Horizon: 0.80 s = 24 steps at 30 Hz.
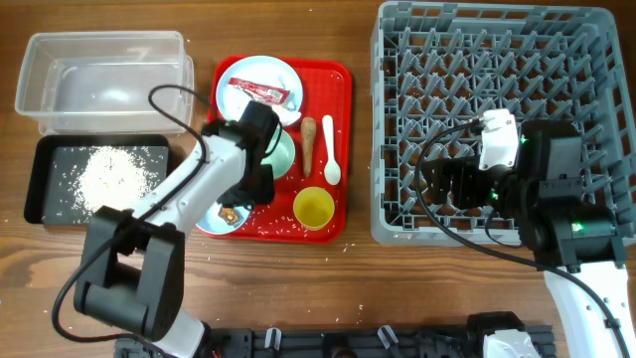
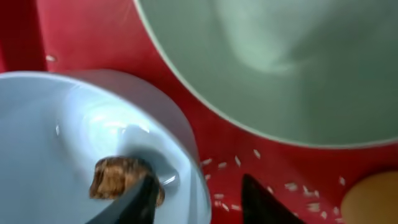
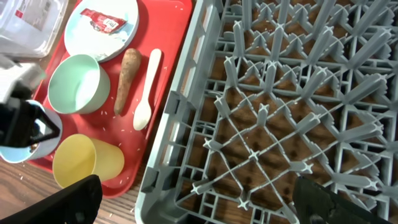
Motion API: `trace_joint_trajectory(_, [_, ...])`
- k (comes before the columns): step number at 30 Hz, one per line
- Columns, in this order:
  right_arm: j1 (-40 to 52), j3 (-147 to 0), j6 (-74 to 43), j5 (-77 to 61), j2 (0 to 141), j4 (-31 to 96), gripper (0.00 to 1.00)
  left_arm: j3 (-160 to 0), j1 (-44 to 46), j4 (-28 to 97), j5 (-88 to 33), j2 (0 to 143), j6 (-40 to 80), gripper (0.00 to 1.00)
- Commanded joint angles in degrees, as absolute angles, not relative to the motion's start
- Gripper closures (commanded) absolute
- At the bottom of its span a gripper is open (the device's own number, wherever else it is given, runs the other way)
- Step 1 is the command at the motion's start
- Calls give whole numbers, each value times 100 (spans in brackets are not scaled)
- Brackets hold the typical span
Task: Sort waste into correct bins and load items into the dishwasher rack
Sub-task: 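Return the emptied mint bowl to the red tray with left gripper, then grasp the light-blue bowl and tip scraps onto the black tray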
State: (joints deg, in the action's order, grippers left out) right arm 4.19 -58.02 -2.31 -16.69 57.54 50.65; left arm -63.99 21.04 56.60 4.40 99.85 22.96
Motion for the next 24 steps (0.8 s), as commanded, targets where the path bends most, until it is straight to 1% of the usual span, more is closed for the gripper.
trace_joint_trajectory(1, [421, -5876, -167, -1638, 5767, 5063, 1, -5953, 2104, 5216, 388, 9966, 2298, 76])
trace_joint_trajectory(2, [421, -5876, -165, -1638, 5767, 5061, 1, -5848, 2104, 5063, 388, 9966, 2298, 80])
trace_joint_trajectory(4, [421, -5876, -163, -1638, 5765, 5061, 1, -5811, 2104, 4971, 390, 9963, 2296, 94])
trace_joint_trajectory(7, [421, -5876, -165, -1640, 5767, 5063, 1, -5894, 2104, 5041, 388, 9963, 2296, 96])
trace_joint_trajectory(11, [421, -5876, -163, -1640, 5767, 5061, 1, -6827, 1988, 6128, 368, 9826, 2296, 96])
trace_joint_trajectory(12, [421, -5876, -163, -1640, 5767, 5061, 1, -7251, 1798, 6495, 134, 9647, 2270, 96])
trace_joint_trajectory(14, [421, -5876, -165, -1640, 5767, 5037, 1, -7620, 1487, 6685, -377, 9382, 1975, 96])
trace_joint_trajectory(16, [421, -5876, -167, -1640, 5767, 5002, 1, -7778, 996, 6694, -1022, 9087, 1653, 96])
trace_joint_trajectory(19, [421, -5876, -169, -1643, 5767, 5019, 1, -7778, -484, 6694, -2637, 8932, 561, 96])
trace_joint_trajectory(21, [421, -5876, -172, -1643, 5767, 5022, 1, -7778, -1671, 6672, -3889, 9100, -180, 96])
trace_joint_trajectory(22, [421, -5876, -174, -1649, 5767, 5019, 1, -7778, -1999, 6667, -4285, 9188, -395, 96])
trace_joint_trajectory(23, [421, -5876, -174, -1662, 5767, 5019, 1, -7778, -2620, 6654, -4895, 9463, -711, 96])
trace_joint_trajectory(24, [421, -5876, -217, -1662, 5767, 5019, 0, -7773, -2867, 6670, -5105, 9625, -871, 96])
